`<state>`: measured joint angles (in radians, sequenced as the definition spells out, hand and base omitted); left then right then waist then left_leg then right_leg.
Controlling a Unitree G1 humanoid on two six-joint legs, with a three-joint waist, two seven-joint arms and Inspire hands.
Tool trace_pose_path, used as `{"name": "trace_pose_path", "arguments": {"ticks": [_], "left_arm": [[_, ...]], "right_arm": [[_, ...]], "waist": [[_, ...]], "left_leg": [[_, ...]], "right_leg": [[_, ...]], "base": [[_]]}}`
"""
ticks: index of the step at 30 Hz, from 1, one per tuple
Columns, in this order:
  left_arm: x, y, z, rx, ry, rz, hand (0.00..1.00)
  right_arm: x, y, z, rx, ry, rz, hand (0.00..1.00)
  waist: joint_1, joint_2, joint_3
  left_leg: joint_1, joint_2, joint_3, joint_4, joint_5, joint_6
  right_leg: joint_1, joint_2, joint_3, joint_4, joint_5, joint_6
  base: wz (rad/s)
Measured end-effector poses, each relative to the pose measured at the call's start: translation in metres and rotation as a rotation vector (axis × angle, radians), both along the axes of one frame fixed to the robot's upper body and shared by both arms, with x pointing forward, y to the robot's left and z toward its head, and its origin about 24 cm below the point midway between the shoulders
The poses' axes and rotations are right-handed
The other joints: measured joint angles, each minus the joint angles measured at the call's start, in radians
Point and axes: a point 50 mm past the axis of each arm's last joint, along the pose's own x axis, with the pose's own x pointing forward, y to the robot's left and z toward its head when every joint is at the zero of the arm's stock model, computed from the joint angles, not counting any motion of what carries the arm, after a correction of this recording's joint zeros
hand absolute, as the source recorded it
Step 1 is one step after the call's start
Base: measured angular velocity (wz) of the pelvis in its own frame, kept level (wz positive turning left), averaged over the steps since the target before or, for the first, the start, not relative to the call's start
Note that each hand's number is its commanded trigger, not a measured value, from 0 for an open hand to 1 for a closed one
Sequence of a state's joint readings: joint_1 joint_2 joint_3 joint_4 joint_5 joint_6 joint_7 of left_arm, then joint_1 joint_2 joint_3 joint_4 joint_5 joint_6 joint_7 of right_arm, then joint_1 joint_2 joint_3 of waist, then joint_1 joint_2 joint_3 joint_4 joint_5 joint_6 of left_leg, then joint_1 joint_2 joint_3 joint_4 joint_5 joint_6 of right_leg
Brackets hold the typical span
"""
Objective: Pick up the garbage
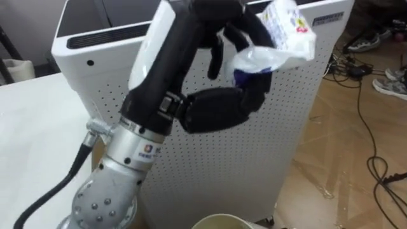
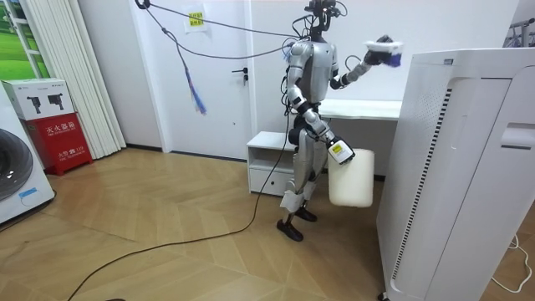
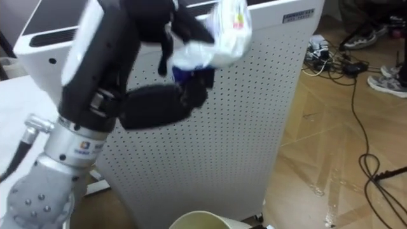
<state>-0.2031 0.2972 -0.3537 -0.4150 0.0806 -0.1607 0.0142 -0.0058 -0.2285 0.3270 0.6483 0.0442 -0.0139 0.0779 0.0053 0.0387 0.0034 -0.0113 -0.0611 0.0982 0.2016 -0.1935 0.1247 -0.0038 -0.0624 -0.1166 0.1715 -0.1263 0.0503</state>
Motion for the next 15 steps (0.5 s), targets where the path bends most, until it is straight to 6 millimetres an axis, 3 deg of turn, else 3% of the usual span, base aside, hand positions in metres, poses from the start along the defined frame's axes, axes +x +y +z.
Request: {"name": "trace_pose_path", "arguments": {"ticks": [6,11,15], "left_arm": [[-0.002,-0.001,-0.058,0.063,0.277,-0.042,1.0],[0.004,0.005,-0.115,0.159,0.525,-0.023,1.0],[0.0,0.002,-0.137,0.194,0.617,-0.034,1.0]], "right_arm": [[0.005,0.008,0.002,0.02,-0.012,0.024,1.0],[0.006,0.01,0.001,0.03,-0.007,0.046,1.0],[0.012,0.01,-0.004,0.017,0.027,0.054,1.0]], "waist": [[-0.007,-0.009,0.0025],[-0.001,-0.015,0.0068],[0.002,-0.018,0.0105]], "left_leg": [[-0.031,-0.002,-0.026,0.013,0.003,-0.001],[-0.084,-0.003,-0.038,0.033,0.003,-0.002],[-0.108,-0.003,-0.039,0.034,0.003,-0.002]], "right_leg": [[-0.014,-0.001,-0.059,0.002,0.001,-0.002],[-0.052,-0.001,-0.07,0.0,0.002,-0.003],[-0.077,-0.005,-0.076,0.002,0.002,-0.004]], "base": [[0.14],[0.07],[0.01]]}}
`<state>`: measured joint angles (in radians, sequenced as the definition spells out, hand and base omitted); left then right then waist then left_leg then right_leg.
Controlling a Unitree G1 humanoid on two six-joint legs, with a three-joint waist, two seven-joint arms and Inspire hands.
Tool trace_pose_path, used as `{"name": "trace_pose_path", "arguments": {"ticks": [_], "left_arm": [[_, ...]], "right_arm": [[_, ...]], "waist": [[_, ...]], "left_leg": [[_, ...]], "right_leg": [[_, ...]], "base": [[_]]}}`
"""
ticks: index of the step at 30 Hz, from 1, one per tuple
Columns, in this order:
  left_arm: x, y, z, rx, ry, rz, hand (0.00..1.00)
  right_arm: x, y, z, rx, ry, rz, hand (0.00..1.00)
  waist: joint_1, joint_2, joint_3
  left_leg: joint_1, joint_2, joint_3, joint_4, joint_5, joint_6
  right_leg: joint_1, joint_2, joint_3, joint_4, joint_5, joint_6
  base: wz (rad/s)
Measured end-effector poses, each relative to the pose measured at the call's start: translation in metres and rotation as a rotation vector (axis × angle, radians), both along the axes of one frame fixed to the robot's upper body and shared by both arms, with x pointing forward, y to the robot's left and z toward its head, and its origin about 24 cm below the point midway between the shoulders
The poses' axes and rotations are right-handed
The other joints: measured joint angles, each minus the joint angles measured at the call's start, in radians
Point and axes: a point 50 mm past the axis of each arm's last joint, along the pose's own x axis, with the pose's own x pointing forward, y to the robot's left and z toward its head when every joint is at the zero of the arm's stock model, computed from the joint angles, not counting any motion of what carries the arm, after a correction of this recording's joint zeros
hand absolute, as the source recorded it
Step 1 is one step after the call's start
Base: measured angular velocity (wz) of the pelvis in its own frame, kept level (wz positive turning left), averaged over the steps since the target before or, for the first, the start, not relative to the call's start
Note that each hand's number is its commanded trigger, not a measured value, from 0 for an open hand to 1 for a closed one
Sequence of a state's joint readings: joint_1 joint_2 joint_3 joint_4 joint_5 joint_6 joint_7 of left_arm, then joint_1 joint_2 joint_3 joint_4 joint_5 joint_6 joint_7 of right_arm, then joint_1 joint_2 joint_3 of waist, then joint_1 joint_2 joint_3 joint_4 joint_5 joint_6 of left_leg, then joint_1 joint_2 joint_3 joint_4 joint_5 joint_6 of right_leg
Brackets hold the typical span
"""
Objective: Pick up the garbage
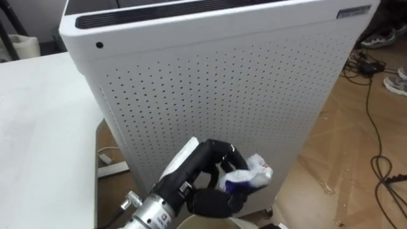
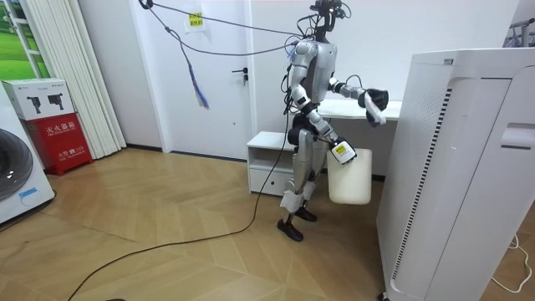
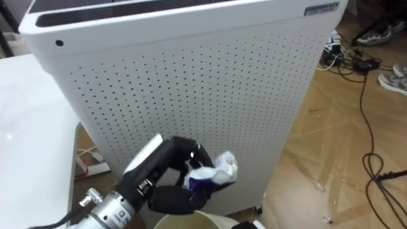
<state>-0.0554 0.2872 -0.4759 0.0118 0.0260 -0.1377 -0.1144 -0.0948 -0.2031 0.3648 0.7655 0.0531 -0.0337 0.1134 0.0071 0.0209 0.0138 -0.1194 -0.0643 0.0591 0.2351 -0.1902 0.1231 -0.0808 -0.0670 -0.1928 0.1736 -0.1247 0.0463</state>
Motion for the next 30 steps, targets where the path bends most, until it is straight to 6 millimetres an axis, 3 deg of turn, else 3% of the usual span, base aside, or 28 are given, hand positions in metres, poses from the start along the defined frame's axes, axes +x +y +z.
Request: {"name": "trace_pose_path", "arguments": {"ticks": [7,22,23,24,25,26,27,29,30], "left_arm": [[-0.011,-0.001,-0.044,0.088,0.188,-0.038,1.0],[-0.025,0.012,-0.082,0.166,0.347,-0.015,1.0],[-0.026,0.012,-0.082,0.17,0.347,-0.017,0.96],[-0.026,0.012,-0.082,0.174,0.346,-0.018,0.72],[-0.026,0.012,-0.083,0.186,0.34,-0.022,0.65],[-0.026,0.012,-0.083,0.192,0.339,-0.025,0.64],[-0.026,0.012,-0.083,0.198,0.336,-0.028,0.55],[-0.027,0.012,-0.083,0.223,0.33,-0.044,0.0],[-0.027,0.012,-0.083,0.228,0.329,-0.049,0.0]], "right_arm": [[0.002,-0.005,-0.006,-0.005,0.04,-0.047,1.0],[0.003,-0.011,-0.01,0.012,0.059,-0.113,1.0],[0.002,-0.01,-0.01,0.014,0.06,-0.114,1.0],[0.002,-0.01,-0.01,0.015,0.06,-0.113,1.0],[0.003,-0.009,-0.01,0.017,0.058,-0.113,1.0],[0.003,-0.009,-0.009,0.019,0.053,-0.111,1.0],[0.003,-0.009,-0.009,0.02,0.051,-0.111,1.0],[0.004,-0.009,-0.009,0.022,0.047,-0.109,1.0],[0.004,-0.008,-0.008,0.023,0.045,-0.108,1.0]], "waist": [[-0.008,0.003,0.0029],[-0.012,-0.012,0.012],[-0.012,-0.015,0.0142],[-0.012,-0.017,0.0155],[-0.011,-0.021,0.0175],[-0.012,-0.022,0.0182],[-0.012,-0.023,0.0181],[-0.013,-0.023,0.0176],[-0.013,-0.023,0.0176]], "left_leg": [[-0.032,0.0,-0.006,-0.002,0.0,0.0],[-0.096,0.003,0.0,-0.001,0.002,-0.003],[-0.096,0.003,0.0,-0.001,0.002,-0.003],[-0.097,0.003,0.0,-0.001,0.002,-0.003],[-0.098,0.003,0.001,-0.001,0.002,-0.003],[-0.101,0.003,0.002,0.0,0.002,-0.003],[-0.103,0.003,0.002,0.001,0.002,-0.003],[-0.113,0.003,0.0,0.004,0.002,-0.003],[-0.116,0.002,-0.001,0.005,0.002,-0.003]], "right_leg": [[-0.03,-0.003,-0.003,-0.002,-0.002,-0.004],[-0.113,-0.005,-0.008,0.033,-0.009,-0.013],[-0.113,-0.004,-0.004,0.033,-0.009,-0.013],[-0.113,-0.003,-0.004,0.033,-0.009,-0.013],[-0.115,-0.004,-0.003,0.033,-0.009,-0.013],[-0.117,-0.004,-0.003,0.033,-0.009,-0.013],[-0.118,-0.004,-0.003,0.033,-0.009,-0.013],[-0.125,-0.004,-0.005,0.033,-0.009,-0.013],[-0.129,-0.004,-0.005,0.034,-0.009,-0.013]], "base": [[0.04],[0.0],[0.0],[0.0],[0.0],[0.0],[0.0],[0.0],[0.04]]}}
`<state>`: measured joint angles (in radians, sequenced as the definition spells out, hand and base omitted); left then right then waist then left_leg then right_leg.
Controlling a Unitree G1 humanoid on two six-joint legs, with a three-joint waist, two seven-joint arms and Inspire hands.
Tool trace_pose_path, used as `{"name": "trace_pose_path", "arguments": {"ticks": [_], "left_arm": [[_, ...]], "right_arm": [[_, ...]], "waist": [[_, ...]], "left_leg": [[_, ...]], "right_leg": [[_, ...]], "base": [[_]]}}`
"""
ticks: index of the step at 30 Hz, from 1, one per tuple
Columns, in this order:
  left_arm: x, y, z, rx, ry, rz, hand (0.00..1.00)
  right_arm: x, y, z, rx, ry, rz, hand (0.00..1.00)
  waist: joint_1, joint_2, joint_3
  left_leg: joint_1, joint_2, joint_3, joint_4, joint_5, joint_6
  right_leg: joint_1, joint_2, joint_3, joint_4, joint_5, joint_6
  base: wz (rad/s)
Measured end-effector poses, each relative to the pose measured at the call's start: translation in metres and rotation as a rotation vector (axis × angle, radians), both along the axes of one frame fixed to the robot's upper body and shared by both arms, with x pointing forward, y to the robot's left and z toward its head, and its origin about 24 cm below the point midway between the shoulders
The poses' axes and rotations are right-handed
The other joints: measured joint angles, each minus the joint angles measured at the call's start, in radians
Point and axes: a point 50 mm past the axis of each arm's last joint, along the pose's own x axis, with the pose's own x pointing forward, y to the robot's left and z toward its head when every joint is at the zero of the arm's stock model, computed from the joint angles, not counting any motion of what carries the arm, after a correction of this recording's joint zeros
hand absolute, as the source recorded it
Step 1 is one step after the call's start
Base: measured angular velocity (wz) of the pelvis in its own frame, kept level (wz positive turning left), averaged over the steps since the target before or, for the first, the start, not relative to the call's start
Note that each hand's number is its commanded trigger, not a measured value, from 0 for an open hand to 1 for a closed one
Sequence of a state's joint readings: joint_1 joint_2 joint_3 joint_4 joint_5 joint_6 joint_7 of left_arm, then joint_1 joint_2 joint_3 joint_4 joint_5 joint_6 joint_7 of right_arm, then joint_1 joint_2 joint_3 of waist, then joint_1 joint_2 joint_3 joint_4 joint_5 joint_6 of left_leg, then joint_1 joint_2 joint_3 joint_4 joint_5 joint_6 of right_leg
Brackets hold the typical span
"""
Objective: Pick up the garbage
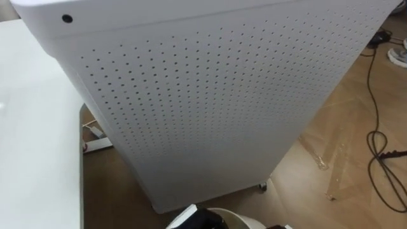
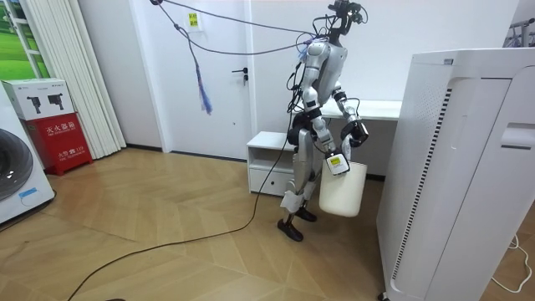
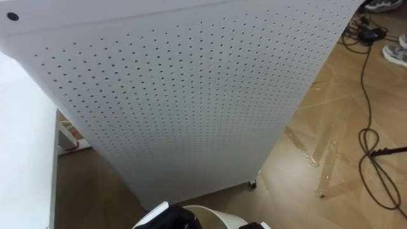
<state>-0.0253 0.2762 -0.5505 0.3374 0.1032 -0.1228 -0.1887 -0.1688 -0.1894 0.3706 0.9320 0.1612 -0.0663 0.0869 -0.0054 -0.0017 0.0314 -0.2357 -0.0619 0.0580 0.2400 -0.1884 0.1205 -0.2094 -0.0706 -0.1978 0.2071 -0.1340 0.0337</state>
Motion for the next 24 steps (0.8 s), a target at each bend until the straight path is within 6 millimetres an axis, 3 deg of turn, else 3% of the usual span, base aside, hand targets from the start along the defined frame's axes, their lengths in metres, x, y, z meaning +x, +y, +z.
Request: {"name": "trace_pose_path", "arguments": {"ticks": [6,14,24], "left_arm": [[-0.004,0.001,-0.003,0.028,0.018,-0.045,0.0],[-0.011,0.01,-0.021,0.08,0.098,-0.032,0.0],[-0.017,0.007,-0.025,0.084,0.113,-0.048,0.0]], "right_arm": [[0.001,0.001,0.001,0.004,-0.004,0.003,1.0],[0.0,0.0,0.0,0.052,0.004,-0.054,1.0],[-0.005,-0.002,-0.003,0.043,0.018,-0.063,1.0]], "waist": [[0.001,0.001,-0.0008],[0.0,0.003,-0.0019],[0.0,0.005,-0.003]], "left_leg": [[-0.016,0.0,-0.006,0.016,0.0,0.0],[-0.014,-0.001,-0.01,0.028,0.0,0.0],[-0.015,0.0,-0.008,0.049,0.0,0.0]], "right_leg": [[-0.005,-0.002,-0.007,0.001,0.0,0.0],[-0.003,-0.002,-0.022,0.016,-0.001,-0.001],[-0.009,-0.005,-0.024,0.051,-0.004,-0.005]], "base": [[0.05],[0.01],[0.0]]}}
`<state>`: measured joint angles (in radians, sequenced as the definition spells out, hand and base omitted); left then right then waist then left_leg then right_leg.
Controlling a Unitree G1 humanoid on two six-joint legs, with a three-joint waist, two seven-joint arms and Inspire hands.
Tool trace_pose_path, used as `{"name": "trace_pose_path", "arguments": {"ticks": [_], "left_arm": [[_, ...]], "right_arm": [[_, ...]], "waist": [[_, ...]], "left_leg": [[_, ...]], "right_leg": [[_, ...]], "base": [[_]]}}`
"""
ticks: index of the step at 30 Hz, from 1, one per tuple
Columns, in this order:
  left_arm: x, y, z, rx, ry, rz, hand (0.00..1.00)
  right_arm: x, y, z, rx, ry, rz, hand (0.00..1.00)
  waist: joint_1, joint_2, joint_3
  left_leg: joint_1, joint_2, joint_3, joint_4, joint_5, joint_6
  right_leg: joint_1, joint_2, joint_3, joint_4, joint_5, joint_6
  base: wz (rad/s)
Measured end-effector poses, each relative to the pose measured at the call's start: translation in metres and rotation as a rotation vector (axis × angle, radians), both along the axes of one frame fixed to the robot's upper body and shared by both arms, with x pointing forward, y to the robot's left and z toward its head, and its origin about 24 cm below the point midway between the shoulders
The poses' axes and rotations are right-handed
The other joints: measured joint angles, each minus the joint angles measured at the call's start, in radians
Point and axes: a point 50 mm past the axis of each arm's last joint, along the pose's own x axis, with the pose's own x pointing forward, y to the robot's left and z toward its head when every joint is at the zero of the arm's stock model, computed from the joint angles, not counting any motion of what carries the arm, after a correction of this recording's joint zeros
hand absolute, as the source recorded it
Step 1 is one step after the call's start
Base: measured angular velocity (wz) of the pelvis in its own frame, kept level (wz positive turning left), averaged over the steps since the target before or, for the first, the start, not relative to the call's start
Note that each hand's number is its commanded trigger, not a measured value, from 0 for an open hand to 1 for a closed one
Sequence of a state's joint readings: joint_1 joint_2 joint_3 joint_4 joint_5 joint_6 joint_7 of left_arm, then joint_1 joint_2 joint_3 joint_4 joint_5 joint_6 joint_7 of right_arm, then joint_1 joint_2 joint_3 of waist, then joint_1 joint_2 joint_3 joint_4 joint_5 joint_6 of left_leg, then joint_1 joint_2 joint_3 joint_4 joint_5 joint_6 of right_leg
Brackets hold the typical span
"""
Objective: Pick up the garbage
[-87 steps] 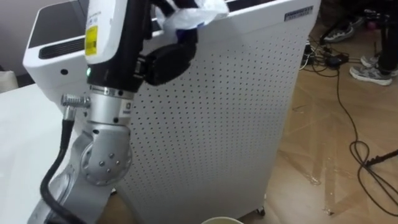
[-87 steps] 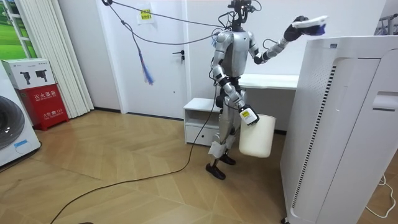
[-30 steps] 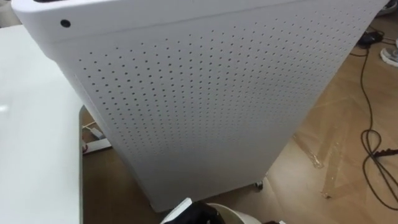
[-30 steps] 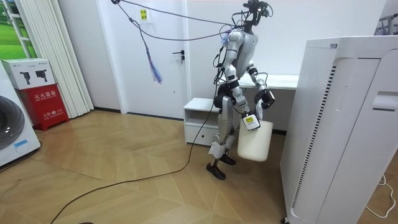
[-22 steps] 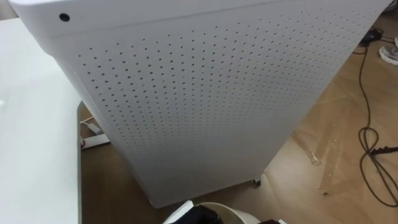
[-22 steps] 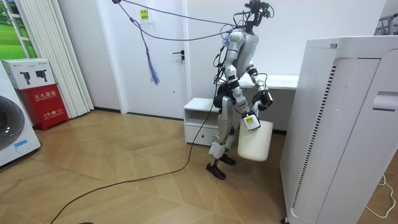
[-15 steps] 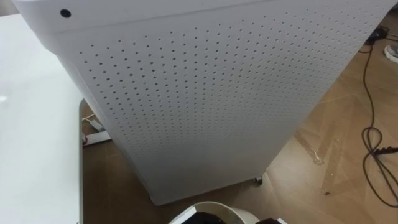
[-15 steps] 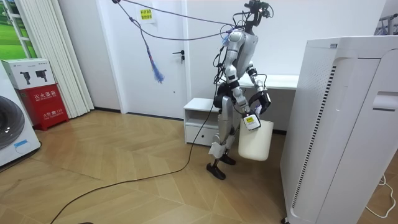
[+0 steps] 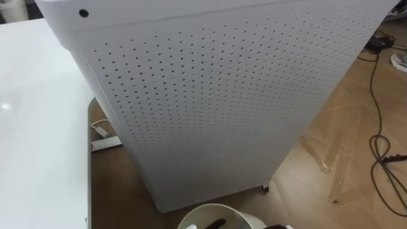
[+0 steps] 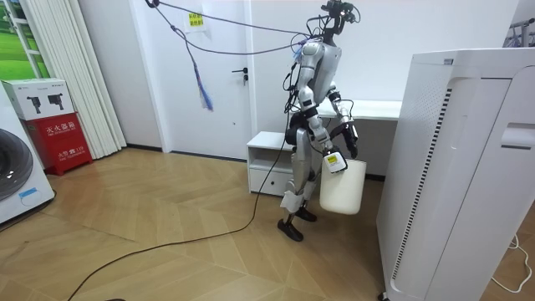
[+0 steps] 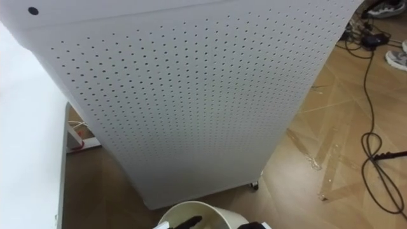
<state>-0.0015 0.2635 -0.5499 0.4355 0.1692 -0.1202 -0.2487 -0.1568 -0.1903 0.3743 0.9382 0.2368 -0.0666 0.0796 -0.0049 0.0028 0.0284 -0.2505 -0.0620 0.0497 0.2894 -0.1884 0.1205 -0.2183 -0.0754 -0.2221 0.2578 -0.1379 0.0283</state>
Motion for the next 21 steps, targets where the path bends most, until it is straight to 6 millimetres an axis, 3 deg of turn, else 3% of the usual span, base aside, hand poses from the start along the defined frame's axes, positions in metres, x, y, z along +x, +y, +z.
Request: {"name": "trace_pose_path", "arguments": {"ticks": [11,18,21], "left_arm": [[-0.008,0.004,-0.017,0.115,0.037,-0.027,0.0],[-0.013,0.004,-0.026,0.145,0.076,-0.031,0.0],[-0.02,0.006,-0.033,0.144,0.121,-0.015,0.0]], "right_arm": [[-0.007,-0.001,-0.004,-0.008,0.017,0.002,1.0],[-0.011,-0.001,-0.006,0.001,0.033,0.007,1.0],[-0.024,-0.005,-0.014,-0.006,0.086,-0.011,1.0]], "waist": [[-0.002,0.014,-0.0109],[-0.017,0.015,-0.011],[-0.018,0.011,-0.0112]], "left_leg": [[0.001,0.0,0.004,0.005,0.002,-0.001],[0.002,0.001,0.006,0.004,0.005,-0.003],[0.036,0.003,0.015,-0.017,0.006,-0.005]], "right_leg": [[-0.006,-0.009,0.0,0.017,-0.002,-0.003],[-0.005,-0.006,0.0,0.016,-0.002,-0.003],[0.016,0.003,0.016,0.012,-0.002,-0.003]], "base": [[-0.01],[0.0],[-0.1]]}}
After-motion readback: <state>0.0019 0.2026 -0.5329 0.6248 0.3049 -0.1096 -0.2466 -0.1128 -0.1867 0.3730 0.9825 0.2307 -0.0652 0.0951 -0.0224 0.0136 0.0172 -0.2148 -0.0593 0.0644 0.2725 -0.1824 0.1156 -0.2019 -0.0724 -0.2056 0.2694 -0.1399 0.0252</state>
